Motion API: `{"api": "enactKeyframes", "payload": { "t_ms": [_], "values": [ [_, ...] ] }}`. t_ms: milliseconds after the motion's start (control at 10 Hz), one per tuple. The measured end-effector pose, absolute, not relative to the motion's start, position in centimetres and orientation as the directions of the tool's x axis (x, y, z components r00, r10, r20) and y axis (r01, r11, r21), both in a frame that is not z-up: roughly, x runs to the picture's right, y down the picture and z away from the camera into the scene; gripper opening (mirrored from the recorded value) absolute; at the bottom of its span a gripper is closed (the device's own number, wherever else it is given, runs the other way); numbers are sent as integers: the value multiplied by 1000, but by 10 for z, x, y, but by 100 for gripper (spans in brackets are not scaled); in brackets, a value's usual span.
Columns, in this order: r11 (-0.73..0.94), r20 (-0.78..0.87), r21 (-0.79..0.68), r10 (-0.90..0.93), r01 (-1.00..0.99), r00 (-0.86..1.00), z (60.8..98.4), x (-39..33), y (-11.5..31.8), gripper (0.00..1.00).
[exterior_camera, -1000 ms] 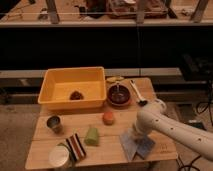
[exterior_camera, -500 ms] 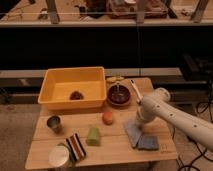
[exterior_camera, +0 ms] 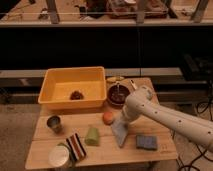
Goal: Wipe table surface with towel
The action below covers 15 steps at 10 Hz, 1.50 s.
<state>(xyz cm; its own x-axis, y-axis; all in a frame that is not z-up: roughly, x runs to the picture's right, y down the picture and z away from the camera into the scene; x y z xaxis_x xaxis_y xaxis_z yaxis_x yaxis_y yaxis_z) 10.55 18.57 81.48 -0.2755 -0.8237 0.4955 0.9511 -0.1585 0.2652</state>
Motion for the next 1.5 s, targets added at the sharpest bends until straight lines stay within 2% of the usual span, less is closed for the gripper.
{"api": "enactKeyframes", "payload": {
  "t_ms": [300, 600, 800, 1200, 1500],
  "values": [
    [-227, 469, 325, -804, 918, -365, 779, 79, 217, 10],
    [-227, 515, 346, -765, 910, -387, 767, 89, 264, 10],
    [-203, 548, 322, -757, 925, -356, 765, 114, 279, 10],
    [-131, 579, 164, -790, 978, -203, 771, 194, 264, 10],
    [-104, 578, 107, -803, 989, -147, 796, 219, 235, 10]
  ]
}}
